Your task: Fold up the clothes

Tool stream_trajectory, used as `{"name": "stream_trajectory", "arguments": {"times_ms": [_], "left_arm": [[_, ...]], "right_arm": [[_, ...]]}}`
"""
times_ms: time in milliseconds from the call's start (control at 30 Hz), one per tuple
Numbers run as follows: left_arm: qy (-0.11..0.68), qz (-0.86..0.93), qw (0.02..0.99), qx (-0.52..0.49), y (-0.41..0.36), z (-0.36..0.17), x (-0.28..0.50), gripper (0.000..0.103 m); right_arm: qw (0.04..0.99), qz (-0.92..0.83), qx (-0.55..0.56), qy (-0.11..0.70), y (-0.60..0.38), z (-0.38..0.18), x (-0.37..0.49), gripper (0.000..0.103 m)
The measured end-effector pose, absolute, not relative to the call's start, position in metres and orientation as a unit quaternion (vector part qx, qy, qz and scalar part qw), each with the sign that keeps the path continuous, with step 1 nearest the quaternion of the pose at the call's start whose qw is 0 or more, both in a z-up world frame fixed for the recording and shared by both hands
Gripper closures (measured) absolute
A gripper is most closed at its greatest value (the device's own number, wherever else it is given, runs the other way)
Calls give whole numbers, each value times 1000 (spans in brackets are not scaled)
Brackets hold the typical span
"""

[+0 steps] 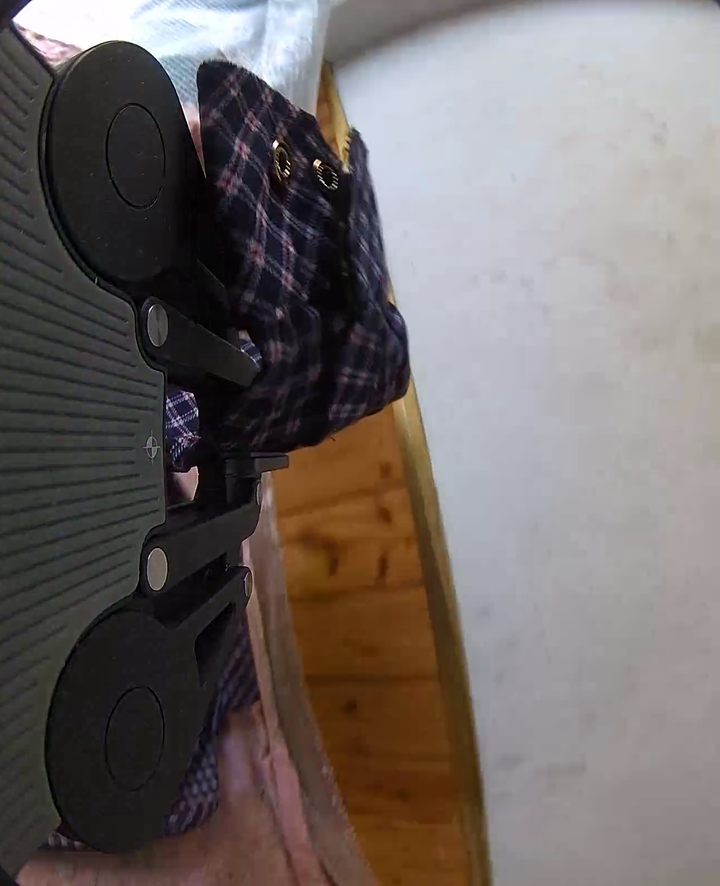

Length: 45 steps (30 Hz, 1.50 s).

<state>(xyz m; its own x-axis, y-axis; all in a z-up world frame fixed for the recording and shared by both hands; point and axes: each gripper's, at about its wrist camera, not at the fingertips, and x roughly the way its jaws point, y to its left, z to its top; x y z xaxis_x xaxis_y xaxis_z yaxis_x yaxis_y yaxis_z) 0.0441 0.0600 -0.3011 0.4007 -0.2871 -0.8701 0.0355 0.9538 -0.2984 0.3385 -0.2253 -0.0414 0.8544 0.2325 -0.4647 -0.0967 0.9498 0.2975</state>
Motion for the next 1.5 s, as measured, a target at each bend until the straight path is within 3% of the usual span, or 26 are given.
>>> {"name": "stream_trajectory", "arguments": {"times_ms": [33,100,133,233,367,533,600,667,800,867,967,1133,1200,1233,1267,1400,1467,1500], "left_arm": [[531,-77,839,-94,49,-300,39,43],[534,-44,841,-80,36,-295,40,89],[535,-27,841,-73,30,-292,40,103],[509,5,861,-22,4,-266,35,102],[493,6,868,62,-47,-238,18,102],[560,-2,823,92,-97,-270,20,98],[581,-8,810,73,-99,-284,21,89],[575,-31,817,32,-84,-272,18,74],[557,-78,825,-49,-54,-250,11,64],[535,-81,833,-110,-25,-234,19,37],[489,-76,845,-204,31,-215,52,24],[458,-41,861,-217,79,-217,167,21],[459,-33,860,-220,80,-227,228,21],[459,-36,858,-228,80,-232,257,21],[458,-39,856,-235,79,-238,285,21],[464,-58,852,-235,62,-258,386,21],[482,-63,846,-220,47,-277,424,27],[494,-65,841,-211,41,-287,439,32]], "right_arm": [[950,83,141,268,-238,-50,340,103],[940,82,156,293,-260,-68,342,103],[934,88,162,307,-266,-77,345,103],[920,109,185,327,-285,-94,350,103],[919,103,240,295,-328,-85,344,103],[909,75,282,296,-399,-91,335,103],[898,87,282,325,-410,-107,339,103],[896,96,263,344,-412,-121,342,102],[896,113,246,351,-409,-130,342,93],[898,120,241,348,-405,-132,342,92],[899,123,241,345,-398,-132,341,92],[897,106,245,354,-395,-142,336,89],[896,90,251,355,-398,-147,335,78],[895,77,261,353,-402,-150,334,58],[894,63,271,351,-406,-153,333,50],[876,16,326,356,-425,-171,339,57],[879,9,323,352,-425,-170,338,82],[884,10,312,348,-421,-167,337,85]]}}
